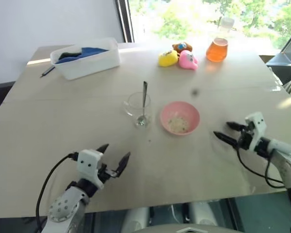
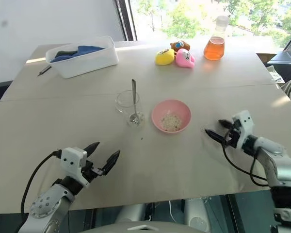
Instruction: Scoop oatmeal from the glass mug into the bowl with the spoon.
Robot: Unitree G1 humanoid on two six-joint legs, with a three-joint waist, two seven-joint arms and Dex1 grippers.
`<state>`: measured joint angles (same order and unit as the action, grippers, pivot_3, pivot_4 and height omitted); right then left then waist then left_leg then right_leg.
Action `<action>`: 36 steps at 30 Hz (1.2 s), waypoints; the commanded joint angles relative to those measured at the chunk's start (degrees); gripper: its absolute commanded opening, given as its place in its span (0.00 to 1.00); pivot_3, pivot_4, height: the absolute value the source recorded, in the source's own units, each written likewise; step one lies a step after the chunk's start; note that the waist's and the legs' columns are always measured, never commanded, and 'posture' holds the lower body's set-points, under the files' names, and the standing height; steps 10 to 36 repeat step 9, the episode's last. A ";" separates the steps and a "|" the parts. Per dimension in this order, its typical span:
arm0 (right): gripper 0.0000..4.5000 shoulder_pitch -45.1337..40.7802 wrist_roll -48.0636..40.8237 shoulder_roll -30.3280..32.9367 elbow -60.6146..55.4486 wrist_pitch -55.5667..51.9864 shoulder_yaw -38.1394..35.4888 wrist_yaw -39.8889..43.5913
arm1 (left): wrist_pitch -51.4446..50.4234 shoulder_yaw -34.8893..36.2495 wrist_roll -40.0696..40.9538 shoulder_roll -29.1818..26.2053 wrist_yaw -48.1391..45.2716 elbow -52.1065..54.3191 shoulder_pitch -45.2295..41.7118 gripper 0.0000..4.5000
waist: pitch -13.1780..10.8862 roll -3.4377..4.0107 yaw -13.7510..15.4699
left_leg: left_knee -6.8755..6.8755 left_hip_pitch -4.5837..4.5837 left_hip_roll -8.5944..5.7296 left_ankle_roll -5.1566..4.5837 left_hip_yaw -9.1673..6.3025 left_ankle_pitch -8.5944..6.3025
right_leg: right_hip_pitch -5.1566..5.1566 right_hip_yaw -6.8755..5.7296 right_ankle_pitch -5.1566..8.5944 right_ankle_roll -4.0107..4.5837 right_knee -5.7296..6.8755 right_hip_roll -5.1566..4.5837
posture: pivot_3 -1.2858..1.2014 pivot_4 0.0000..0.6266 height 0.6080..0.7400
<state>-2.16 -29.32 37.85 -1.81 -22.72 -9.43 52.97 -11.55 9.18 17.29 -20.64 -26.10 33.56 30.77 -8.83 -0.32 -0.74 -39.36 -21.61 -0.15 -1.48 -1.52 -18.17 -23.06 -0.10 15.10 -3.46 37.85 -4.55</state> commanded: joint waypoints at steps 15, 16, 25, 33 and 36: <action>1.00 7.22 -0.29 -4.33 -4.41 15.40 -0.95 8.14 | 3.96 -0.01 -1.43 -0.40 -1.20 1.99 3.95 1.00 | -0.03 0.00 0.19 | 0.00 0.39 0.04 -0.01 -0.02 -0.01 | 0.42 0.00 0.01 0.01 -0.04 0.08 | 0.52 0.24 1.00; 1.00 7.22 -0.29 -4.33 -4.41 15.40 -0.95 8.14 | 3.96 -0.01 -1.43 -0.40 -1.20 1.99 3.95 1.00 | -0.03 0.00 0.19 | 0.00 0.39 0.04 -0.01 -0.02 -0.01 | 0.42 0.00 0.01 0.01 -0.04 0.08 | 0.52 0.24 1.00; 1.00 7.22 -0.29 -4.33 -4.41 15.40 -0.95 8.14 | 3.96 -0.01 -1.43 -0.40 -1.20 1.99 3.95 1.00 | -0.03 0.00 0.19 | 0.00 0.39 0.04 -0.01 -0.02 -0.01 | 0.42 0.00 0.01 0.01 -0.04 0.08 | 0.52 0.24 1.00; 1.00 7.22 -0.29 -4.33 -4.41 15.40 -0.95 8.14 | 3.96 -0.01 -1.43 -0.40 -1.20 1.99 3.95 1.00 | -0.03 0.00 0.19 | 0.00 0.39 0.04 -0.01 -0.02 -0.01 | 0.42 0.00 0.01 0.01 -0.04 0.08 | 0.52 0.24 1.00; 1.00 7.22 -0.29 -4.33 -4.41 15.40 -0.95 8.14 | 3.96 -0.01 -1.43 -0.40 -1.20 1.99 3.95 1.00 | -0.03 0.00 0.19 | 0.00 0.39 0.04 -0.01 -0.02 -0.01 | 0.42 0.00 0.01 0.01 -0.04 0.08 | 0.52 0.24 1.00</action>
